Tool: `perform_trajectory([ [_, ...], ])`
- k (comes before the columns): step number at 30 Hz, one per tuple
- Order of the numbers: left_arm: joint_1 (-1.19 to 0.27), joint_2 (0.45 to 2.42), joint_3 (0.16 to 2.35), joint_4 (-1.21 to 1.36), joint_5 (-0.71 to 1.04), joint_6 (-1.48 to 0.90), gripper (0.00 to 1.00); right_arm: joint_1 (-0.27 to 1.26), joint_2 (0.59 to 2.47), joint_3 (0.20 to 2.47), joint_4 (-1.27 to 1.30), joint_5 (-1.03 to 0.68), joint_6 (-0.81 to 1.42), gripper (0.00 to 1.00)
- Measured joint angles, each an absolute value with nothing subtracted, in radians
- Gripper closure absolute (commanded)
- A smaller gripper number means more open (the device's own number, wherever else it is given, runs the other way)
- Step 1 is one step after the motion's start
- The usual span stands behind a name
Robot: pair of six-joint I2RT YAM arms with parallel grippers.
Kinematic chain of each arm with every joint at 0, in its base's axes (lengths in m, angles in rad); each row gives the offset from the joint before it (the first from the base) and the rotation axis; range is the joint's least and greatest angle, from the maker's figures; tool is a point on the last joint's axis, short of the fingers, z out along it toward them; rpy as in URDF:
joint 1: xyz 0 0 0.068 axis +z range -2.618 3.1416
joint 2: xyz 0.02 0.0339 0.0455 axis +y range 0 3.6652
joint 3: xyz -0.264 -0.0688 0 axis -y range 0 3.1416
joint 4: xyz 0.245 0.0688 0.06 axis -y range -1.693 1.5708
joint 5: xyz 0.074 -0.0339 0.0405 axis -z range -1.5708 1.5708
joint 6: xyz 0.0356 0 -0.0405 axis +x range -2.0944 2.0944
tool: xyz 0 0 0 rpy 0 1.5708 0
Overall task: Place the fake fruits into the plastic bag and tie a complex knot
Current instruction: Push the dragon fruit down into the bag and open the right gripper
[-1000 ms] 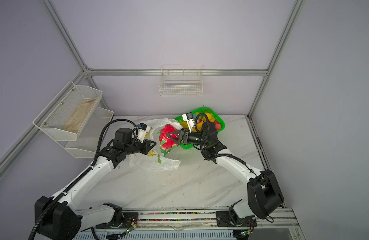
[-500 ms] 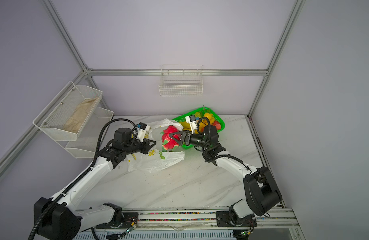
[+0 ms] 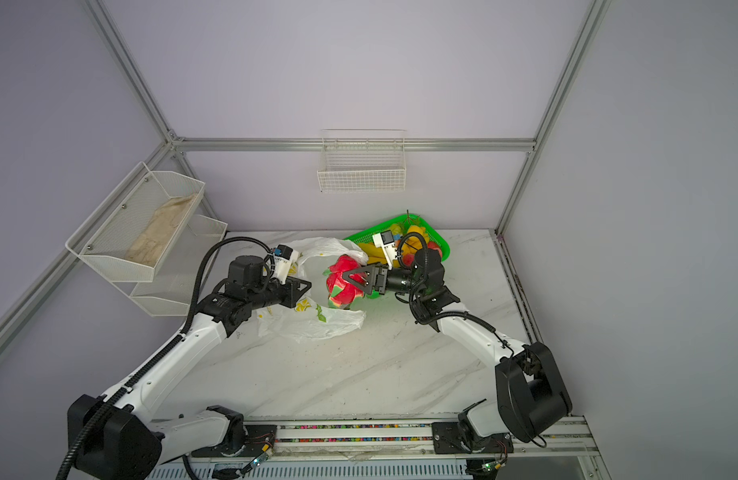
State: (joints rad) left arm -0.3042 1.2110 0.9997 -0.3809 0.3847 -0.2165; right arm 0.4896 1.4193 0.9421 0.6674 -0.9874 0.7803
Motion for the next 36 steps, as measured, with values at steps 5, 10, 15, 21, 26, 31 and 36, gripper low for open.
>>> perform_trajectory([
  [5, -0.304, 1.211, 1.0, -0.377, 0.387, -0.217, 1.0, 0.49, 1.427, 0.942, 0.751, -0.982, 0.841, 0.76],
  [10, -0.304, 1.211, 0.999, -0.361, 0.416, -0.222, 1.0, 0.49, 1.443, 0.931, 0.775, -0.908, 0.838, 0.77],
  [15, -0.304, 1.21, 0.994, -0.336, 0.474, -0.242, 1.0, 0.49, 1.467, 0.887, 0.835, -0.807, 0.802, 0.79],
  [21, -0.305, 1.209, 0.986, -0.306, 0.567, -0.297, 1.0, 0.49, 1.497, 0.797, 0.872, -0.704, 0.706, 0.8],
  [26, -0.334, 1.203, 0.986, -0.291, 0.627, -0.34, 1.0, 0.497, 1.499, 0.726, 0.869, -0.651, 0.606, 0.8],
  [31, -0.363, 1.196, 0.987, -0.274, 0.652, -0.397, 1.0, 0.541, 1.474, 0.7, 0.81, -0.604, 0.464, 0.8],
  [36, -0.387, 1.208, 0.987, -0.268, 0.659, -0.462, 1.0, 0.587, 1.429, 0.688, 0.711, -0.571, 0.37, 0.79],
])
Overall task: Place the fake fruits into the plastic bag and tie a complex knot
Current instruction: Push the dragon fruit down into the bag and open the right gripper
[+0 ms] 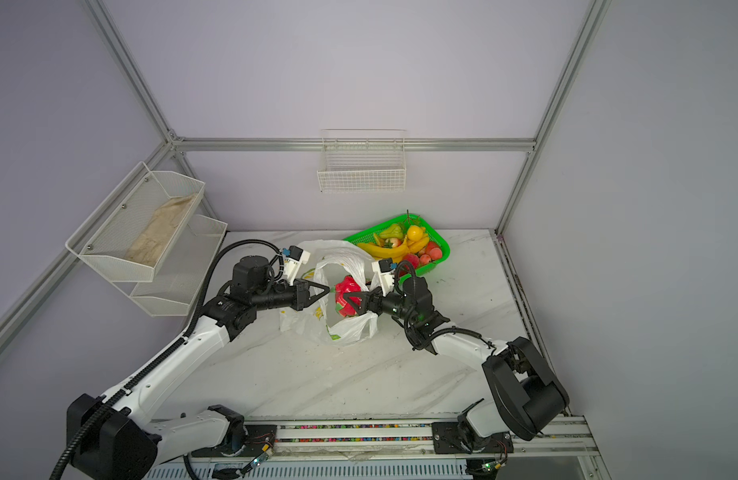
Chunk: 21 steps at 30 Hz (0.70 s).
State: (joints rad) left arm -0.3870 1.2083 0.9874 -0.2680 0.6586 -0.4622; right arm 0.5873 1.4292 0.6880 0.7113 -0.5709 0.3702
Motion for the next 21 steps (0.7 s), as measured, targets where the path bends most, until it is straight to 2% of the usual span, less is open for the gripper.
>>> perform_trajectory([
  [7, -0.443, 1.284, 1.0, -0.327, 0.694, -0.498, 1.0, 0.625, 1.414, 0.712, 0.515, -0.455, 0.376, 0.71],
  [12, -0.476, 1.335, 1.048, -0.406, 0.716, -0.513, 1.0, 0.645, 1.409, 0.726, 0.461, -0.358, 0.524, 0.67],
  [21, -0.494, 1.359, 1.075, -0.434, 0.767, -0.559, 1.0, 0.69, 1.533, 0.726, 0.561, -0.271, 0.733, 0.44],
])
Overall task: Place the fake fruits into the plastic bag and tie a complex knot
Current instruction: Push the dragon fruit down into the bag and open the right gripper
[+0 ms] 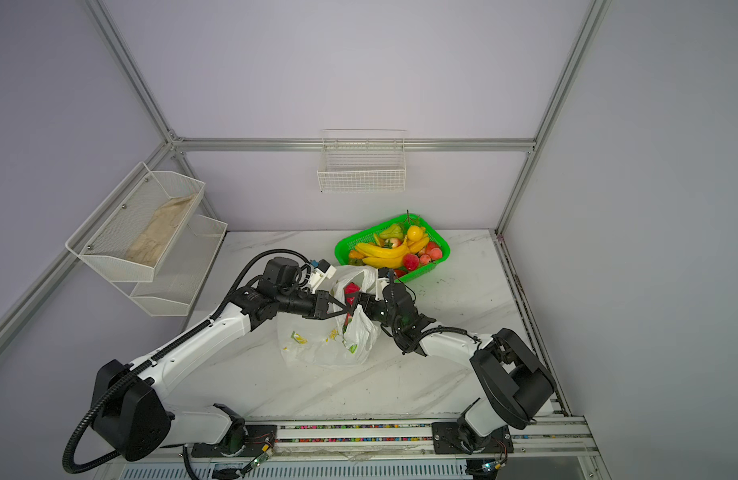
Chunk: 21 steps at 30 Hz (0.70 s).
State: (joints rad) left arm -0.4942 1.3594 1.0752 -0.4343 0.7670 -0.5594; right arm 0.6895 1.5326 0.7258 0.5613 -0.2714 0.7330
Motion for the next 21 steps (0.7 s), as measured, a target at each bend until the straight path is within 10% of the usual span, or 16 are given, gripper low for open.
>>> perform_trajectory([
  [21, -0.37, 1.359, 1.071, -0.318, 0.759, -0.653, 1.0, 0.689, 1.571, 0.712, 0.568, -0.402, 0.686, 0.11],
])
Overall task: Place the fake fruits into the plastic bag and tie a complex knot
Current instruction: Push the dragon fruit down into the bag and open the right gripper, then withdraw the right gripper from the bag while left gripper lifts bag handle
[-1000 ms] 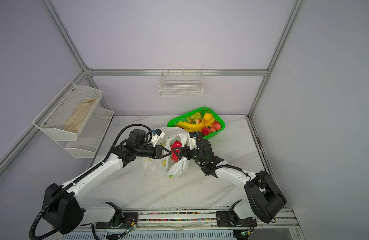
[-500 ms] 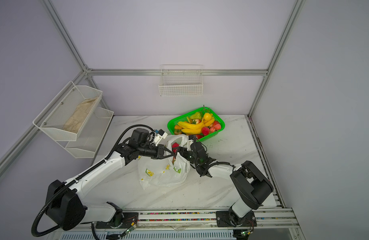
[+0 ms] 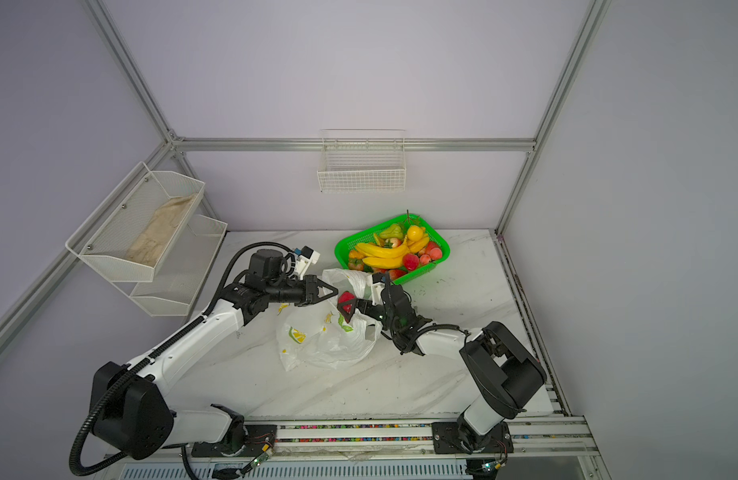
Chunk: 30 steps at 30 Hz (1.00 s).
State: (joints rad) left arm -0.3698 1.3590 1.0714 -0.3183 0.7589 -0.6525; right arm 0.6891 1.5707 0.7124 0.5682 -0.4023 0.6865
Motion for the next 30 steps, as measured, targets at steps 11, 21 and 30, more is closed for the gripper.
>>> perform_trajectory([
  [11, -0.321, 1.359, 1.066, -0.307, 0.759, -0.642, 1.0, 0.679, 1.441, 0.717, 0.408, -0.369, 0.528, 0.03],
  [21, -0.318, 1.359, 1.065, -0.313, 0.743, -0.616, 1.0, 0.679, 1.41, 0.766, 0.294, -0.427, 0.38, 0.05],
  [30, -0.295, 1.359, 1.065, -0.316, 0.721, -0.616, 1.0, 0.671, 1.162, 0.786, 0.084, -0.482, 0.27, 0.13],
])
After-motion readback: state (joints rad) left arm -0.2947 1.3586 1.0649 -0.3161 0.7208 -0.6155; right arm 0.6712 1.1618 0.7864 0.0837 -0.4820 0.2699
